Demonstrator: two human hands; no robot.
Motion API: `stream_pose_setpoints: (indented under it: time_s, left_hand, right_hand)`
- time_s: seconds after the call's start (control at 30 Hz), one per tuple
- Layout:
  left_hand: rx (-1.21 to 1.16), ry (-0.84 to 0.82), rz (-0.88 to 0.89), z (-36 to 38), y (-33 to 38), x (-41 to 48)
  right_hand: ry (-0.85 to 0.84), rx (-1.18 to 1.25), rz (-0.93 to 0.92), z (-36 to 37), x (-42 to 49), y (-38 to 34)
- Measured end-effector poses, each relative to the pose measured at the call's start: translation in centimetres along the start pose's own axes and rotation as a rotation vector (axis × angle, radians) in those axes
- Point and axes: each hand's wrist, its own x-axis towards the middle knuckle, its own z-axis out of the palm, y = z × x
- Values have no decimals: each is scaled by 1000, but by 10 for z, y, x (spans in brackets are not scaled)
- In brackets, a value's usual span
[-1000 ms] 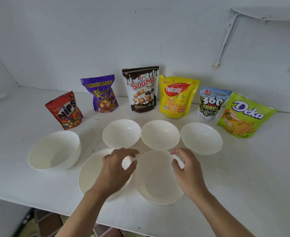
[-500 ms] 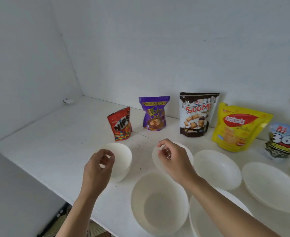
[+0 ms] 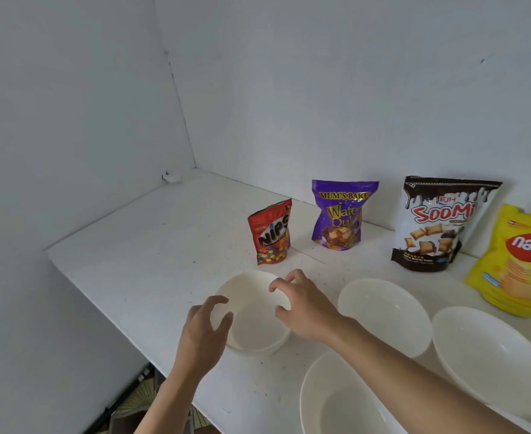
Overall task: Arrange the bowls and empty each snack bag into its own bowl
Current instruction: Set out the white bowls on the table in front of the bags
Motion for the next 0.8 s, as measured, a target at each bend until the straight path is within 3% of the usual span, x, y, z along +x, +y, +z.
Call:
stream_pose_setpoints:
  time_s: [0.13, 0.37, 0.6, 0.8]
  left_hand:
    - [-11, -14, -16, 5, 1, 7]
    - [3, -39, -64, 1, -3, 8]
    - [-53, 3, -21, -8, 15, 7]
    - [-164, 15, 99, -13, 63, 0]
  right_hand:
    - [-136, -42, 12, 2, 14, 3]
    - [-95, 95, 79, 5, 21, 5]
    - [32, 262, 133, -1, 9, 1]
    - [278, 621, 231, -28, -14, -2]
